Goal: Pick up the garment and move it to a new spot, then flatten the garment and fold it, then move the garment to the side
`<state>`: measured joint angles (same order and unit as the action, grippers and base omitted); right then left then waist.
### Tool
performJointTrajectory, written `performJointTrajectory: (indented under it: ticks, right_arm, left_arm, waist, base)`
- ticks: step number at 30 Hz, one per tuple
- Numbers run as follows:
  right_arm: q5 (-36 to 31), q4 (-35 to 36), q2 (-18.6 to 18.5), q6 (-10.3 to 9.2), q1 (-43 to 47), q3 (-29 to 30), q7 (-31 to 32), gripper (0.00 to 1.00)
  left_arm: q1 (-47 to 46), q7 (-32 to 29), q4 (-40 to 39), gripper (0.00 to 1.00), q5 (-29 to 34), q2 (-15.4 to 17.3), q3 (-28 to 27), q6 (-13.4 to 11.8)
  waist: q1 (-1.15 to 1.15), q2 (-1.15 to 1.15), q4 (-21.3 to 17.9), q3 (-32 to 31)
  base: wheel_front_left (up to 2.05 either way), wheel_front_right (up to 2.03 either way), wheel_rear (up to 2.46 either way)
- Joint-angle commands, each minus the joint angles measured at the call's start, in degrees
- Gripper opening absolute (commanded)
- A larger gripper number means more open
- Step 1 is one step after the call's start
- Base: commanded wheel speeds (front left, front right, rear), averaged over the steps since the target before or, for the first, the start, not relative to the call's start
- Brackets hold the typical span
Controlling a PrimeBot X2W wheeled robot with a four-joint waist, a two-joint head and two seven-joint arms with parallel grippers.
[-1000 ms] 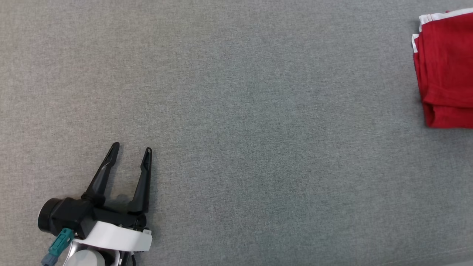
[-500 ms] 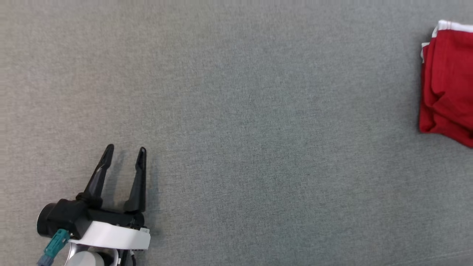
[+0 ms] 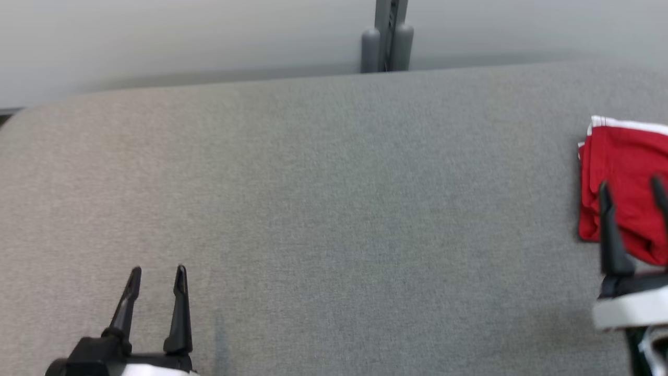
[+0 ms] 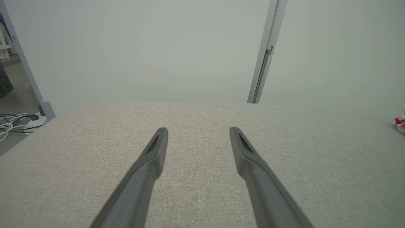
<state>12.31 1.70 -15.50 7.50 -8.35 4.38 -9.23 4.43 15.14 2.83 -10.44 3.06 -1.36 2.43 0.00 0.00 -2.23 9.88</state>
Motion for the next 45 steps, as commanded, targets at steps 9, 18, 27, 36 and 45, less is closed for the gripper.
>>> performJointTrajectory:
  ticks: [9, 18, 27, 36, 45]
  right_arm:
    - [-4.9, -8.1, 10.8, -0.01, 12.7, -3.3, -6.0, 1.00]
    - [-6.8, -6.7, 12.4, 0.00, 15.2, -3.6, -6.1, 1.00]
    - [-7.0, -7.1, 12.5, 0.00, 15.3, -3.5, -6.1, 1.00]
    - [-3.9, -9.9, 13.3, -0.01, 15.7, -3.8, -5.0, 0.00]
    - [7.2, -10.6, 12.7, -0.01, 13.9, -3.7, -2.9, 0.00]
  left_arm:
    - [5.7, 0.0, 2.4, 1.00, -0.2, 0.0, 1.3, -1.9]
    - [7.5, 0.0, 2.0, 1.00, -2.3, 0.0, 0.5, -4.2]
    - [8.1, 0.0, 2.2, 1.00, -2.8, 0.0, 1.7, -5.0]
    - [7.7, -0.9, 5.2, 0.00, -5.3, -0.8, 1.9, -4.5]
    - [5.3, -3.5, 6.0, 0.00, -14.8, -0.7, 1.0, -3.3]
  waist:
    - [0.00, 0.00, 2.2, -9.5]
    - [0.00, 0.00, 1.0, -10.8]
    - [0.00, 0.00, 1.7, -11.1]
    - [0.00, 0.00, 1.8, -11.1]
    - [0.00, 0.00, 1.8, -11.0]
  base:
    - [0.00, 0.00, 0.00]
    - [0.00, 0.00, 0.00]
    - [0.00, 0.00, 0.00]
    - [0.00, 0.00, 0.00]
    - [0.00, 0.00, 0.00]
